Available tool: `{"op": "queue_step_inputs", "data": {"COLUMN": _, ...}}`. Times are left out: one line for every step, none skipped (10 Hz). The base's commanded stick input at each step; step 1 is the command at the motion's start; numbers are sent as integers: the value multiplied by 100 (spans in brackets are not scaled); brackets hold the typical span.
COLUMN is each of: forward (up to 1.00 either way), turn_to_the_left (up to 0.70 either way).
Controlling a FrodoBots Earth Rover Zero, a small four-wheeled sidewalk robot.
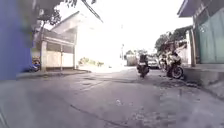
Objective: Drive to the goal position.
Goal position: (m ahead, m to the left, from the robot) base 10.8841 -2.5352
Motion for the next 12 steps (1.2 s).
{"op": "queue_step_inputs", "data": {"forward": 78, "turn_to_the_left": -1}}
{"op": "queue_step_inputs", "data": {"forward": 78, "turn_to_the_left": -1}}
{"op": "queue_step_inputs", "data": {"forward": 80, "turn_to_the_left": -1}}
{"op": "queue_step_inputs", "data": {"forward": 82, "turn_to_the_left": -1}}
{"op": "queue_step_inputs", "data": {"forward": 82, "turn_to_the_left": -1}}
{"op": "queue_step_inputs", "data": {"forward": 83, "turn_to_the_left": -1}}
{"op": "queue_step_inputs", "data": {"forward": 85, "turn_to_the_left": -1}}
{"op": "queue_step_inputs", "data": {"forward": 85, "turn_to_the_left": -1}}
{"op": "queue_step_inputs", "data": {"forward": 85, "turn_to_the_left": -1}}
{"op": "queue_step_inputs", "data": {"forward": 85, "turn_to_the_left": -1}}
{"op": "queue_step_inputs", "data": {"forward": 85, "turn_to_the_left": -1}}
{"op": "queue_step_inputs", "data": {"forward": 85, "turn_to_the_left": -1}}
